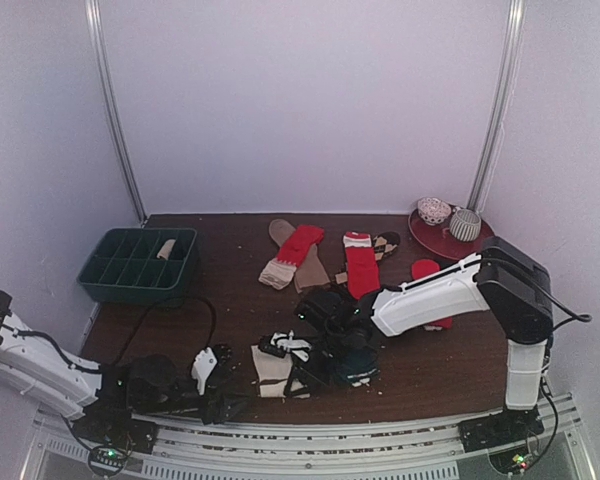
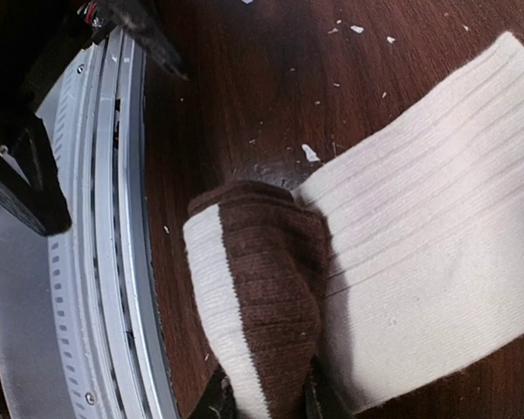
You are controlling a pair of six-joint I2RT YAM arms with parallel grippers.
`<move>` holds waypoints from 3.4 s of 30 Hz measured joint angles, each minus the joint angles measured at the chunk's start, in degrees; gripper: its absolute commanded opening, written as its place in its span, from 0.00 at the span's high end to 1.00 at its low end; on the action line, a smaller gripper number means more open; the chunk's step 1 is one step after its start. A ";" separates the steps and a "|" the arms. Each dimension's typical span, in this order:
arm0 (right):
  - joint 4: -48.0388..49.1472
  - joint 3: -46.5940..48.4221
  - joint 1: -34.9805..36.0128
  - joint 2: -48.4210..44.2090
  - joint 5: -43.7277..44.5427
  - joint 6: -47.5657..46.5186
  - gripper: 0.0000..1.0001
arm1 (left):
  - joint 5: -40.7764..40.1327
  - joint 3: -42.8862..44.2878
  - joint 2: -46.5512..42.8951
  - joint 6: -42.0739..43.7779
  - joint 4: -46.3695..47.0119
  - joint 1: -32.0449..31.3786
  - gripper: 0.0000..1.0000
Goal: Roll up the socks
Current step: Roll a pair of socks at the center of the board.
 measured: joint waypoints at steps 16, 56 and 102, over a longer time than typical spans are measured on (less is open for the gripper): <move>-0.66 1.51 -1.44 2.19 -5.88 3.98 0.81 | 0.61 5.53 24.72 13.31 19.08 -0.46 0.57; 40.02 -32.11 6.82 -22.12 25.46 -29.51 0.35 | 17.16 16.06 25.94 -13.55 -0.90 11.21 1.00; -0.48 3.85 -4.17 3.06 -5.64 -1.38 0.79 | -1.16 1.57 8.24 14.19 9.46 2.82 0.34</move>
